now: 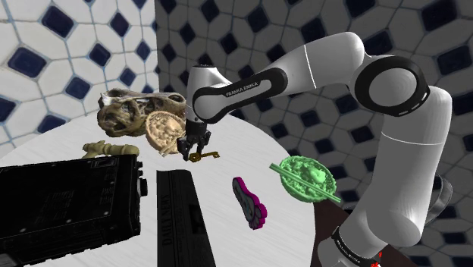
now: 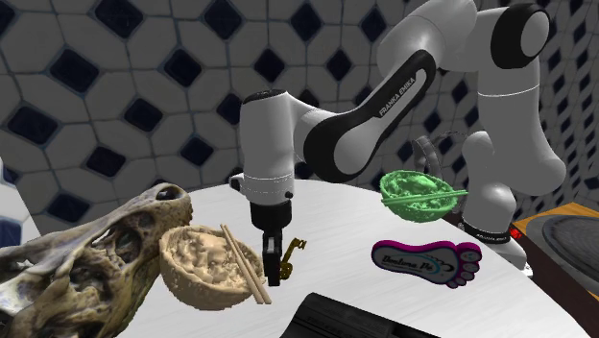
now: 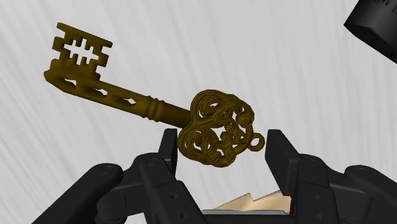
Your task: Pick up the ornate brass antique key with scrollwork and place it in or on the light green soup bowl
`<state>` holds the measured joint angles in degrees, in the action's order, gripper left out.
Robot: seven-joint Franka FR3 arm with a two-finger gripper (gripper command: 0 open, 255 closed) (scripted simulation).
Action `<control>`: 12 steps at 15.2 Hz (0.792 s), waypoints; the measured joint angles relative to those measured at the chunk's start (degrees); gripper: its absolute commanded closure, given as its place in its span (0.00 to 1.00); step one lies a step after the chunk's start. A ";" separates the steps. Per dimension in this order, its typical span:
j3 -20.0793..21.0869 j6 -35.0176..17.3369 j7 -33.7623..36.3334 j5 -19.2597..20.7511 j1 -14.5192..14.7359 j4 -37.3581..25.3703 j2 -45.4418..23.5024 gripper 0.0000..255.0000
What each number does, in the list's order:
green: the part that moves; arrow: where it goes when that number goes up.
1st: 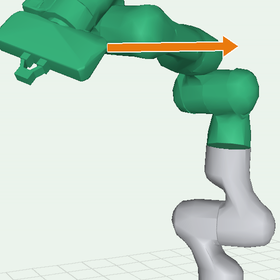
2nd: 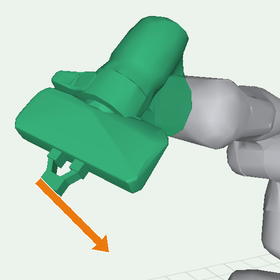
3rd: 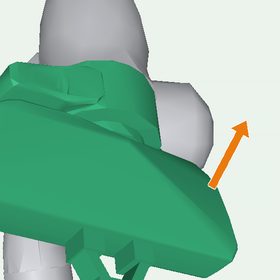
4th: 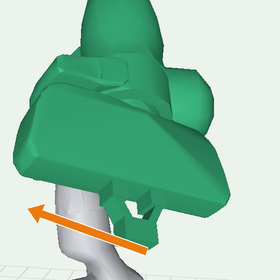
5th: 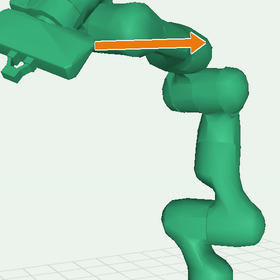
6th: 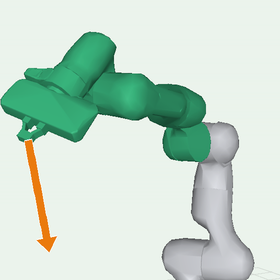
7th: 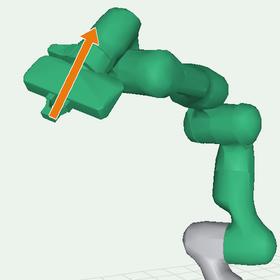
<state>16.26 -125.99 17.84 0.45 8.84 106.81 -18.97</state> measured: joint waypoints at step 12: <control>0.17 3.79 -0.06 -0.58 -0.26 -1.67 2.15 1.00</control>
<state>16.43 -122.20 17.78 -0.13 8.58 105.13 -16.83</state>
